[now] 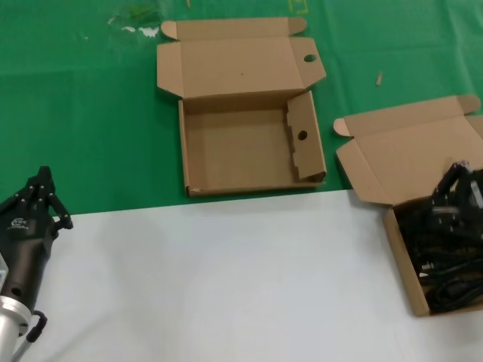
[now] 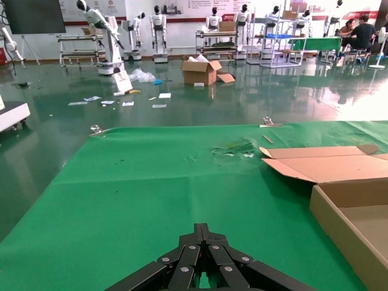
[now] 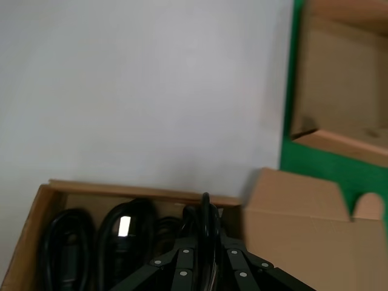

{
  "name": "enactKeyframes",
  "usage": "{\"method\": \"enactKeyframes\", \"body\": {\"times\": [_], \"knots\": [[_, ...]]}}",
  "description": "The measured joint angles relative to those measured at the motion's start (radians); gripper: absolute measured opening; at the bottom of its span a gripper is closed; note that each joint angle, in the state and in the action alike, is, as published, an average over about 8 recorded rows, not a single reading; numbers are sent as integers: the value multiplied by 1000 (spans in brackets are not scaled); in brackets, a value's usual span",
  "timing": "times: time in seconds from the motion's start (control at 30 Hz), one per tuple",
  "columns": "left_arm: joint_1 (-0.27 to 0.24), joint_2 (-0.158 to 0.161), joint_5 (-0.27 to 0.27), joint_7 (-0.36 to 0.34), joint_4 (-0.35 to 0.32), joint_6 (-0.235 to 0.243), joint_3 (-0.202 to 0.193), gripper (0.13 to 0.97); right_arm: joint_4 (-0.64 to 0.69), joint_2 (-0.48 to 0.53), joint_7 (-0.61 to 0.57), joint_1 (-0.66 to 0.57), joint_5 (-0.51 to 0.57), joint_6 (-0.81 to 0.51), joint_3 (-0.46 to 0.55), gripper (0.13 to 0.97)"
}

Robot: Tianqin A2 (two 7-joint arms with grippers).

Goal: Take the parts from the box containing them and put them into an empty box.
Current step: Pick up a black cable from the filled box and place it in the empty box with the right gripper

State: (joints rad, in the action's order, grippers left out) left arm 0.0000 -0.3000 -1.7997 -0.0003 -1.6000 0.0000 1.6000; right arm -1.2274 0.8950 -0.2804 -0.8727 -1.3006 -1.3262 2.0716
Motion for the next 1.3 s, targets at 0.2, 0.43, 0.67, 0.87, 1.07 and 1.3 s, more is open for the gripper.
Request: {"method": "enactKeyframes", "body": {"times": [0.2, 0.43, 0.67, 0.87, 1.07, 1.3], "knots": [[0, 0, 0, 0, 0, 0, 0, 140, -93, -13, 133, -85, 12, -63, -1, 191], [0, 0, 0, 0, 0, 0, 0, 140, -120, -143, 254, -229, 55, -67, 28, 186], [0, 0, 0, 0, 0, 0, 0, 140, -9, -327, 258, -313, 122, 33, 87, 186], [0, 0, 0, 0, 0, 0, 0, 140, 180, -484, 198, -353, 158, 148, 132, 186], [0, 0, 0, 0, 0, 0, 0, 140, 413, -637, 105, -389, 157, 262, 154, 186], [0, 0, 0, 0, 0, 0, 0, 140, 648, -756, -25, -422, 135, 353, 161, 190]]}}
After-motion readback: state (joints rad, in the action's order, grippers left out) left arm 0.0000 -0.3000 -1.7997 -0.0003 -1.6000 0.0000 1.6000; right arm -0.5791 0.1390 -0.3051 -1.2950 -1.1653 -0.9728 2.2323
